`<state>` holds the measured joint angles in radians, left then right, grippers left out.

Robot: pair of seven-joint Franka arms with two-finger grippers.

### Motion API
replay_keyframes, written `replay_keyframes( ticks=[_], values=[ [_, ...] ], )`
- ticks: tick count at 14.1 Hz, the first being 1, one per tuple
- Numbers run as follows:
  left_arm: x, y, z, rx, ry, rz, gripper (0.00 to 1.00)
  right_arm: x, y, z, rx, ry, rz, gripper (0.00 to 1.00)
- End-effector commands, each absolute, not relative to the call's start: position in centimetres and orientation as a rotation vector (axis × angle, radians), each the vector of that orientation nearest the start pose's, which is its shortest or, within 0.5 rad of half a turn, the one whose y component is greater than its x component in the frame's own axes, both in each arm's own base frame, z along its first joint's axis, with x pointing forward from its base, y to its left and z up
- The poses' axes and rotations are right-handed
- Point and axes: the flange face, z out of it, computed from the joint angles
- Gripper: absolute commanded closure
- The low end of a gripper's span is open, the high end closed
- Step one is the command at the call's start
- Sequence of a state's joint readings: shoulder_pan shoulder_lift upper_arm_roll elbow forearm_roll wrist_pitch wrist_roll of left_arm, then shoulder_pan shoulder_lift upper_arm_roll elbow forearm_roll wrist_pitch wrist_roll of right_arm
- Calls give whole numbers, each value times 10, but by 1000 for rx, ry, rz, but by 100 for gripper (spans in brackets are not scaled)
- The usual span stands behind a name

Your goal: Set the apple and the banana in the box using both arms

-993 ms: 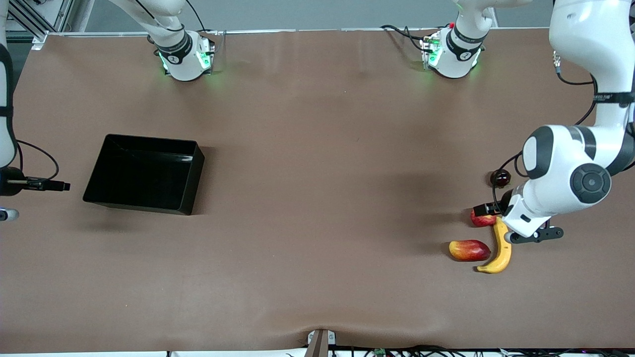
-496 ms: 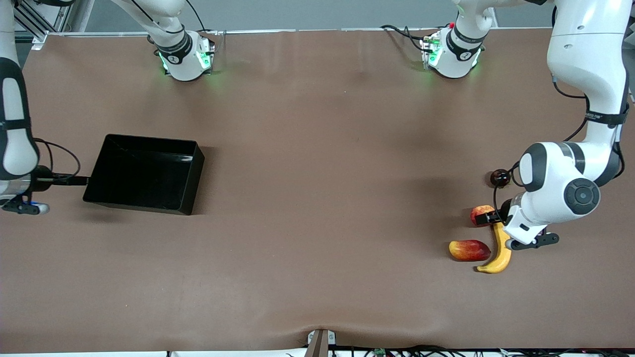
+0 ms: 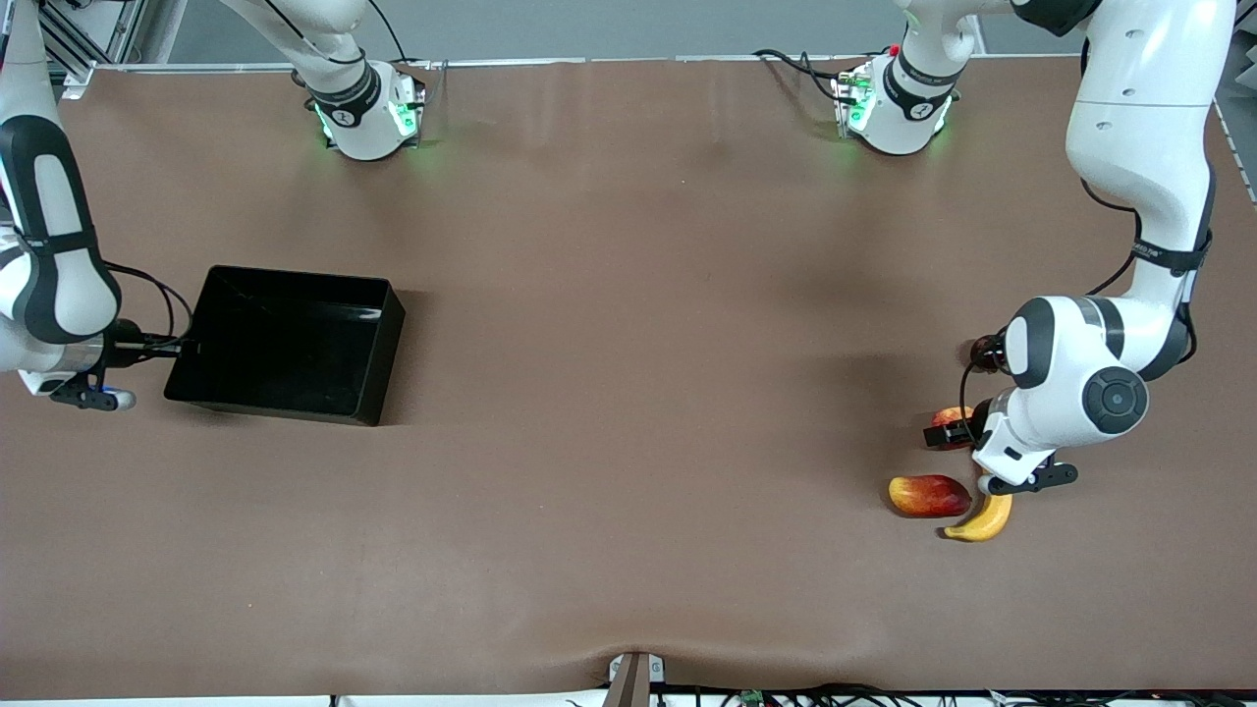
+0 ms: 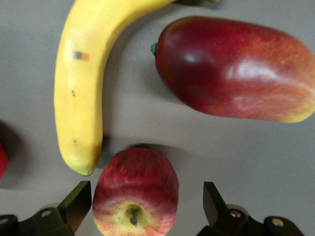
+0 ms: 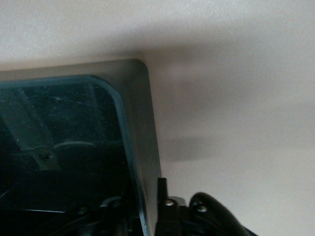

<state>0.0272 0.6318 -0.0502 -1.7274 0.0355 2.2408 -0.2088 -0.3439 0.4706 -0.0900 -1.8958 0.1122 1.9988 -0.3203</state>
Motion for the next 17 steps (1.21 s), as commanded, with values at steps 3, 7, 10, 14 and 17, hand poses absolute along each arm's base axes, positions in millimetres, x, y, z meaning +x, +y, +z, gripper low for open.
replay_keyframes(
  ticks=[3, 7, 10, 14, 17],
  values=[
    [650, -11, 203, -3104, -247, 194, 33, 539, -223, 286, -2878, 231, 474, 100],
    [649, -11, 206, -3102, -252, 198, 100, 564, -188, 336, -2851, 111, 548, 100],
    [651, -14, 231, -3103, -248, 172, 100, 581, -116, 353, -2810, 21, 633, 100],
    [652, -18, 289, -3104, -251, 119, 100, 595, -15, 362, -2737, 3, 661, 100],
    [651, -21, 348, -3109, -251, 28, 100, 603, 59, 373, -2753, -7, 655, 100]
  ],
)
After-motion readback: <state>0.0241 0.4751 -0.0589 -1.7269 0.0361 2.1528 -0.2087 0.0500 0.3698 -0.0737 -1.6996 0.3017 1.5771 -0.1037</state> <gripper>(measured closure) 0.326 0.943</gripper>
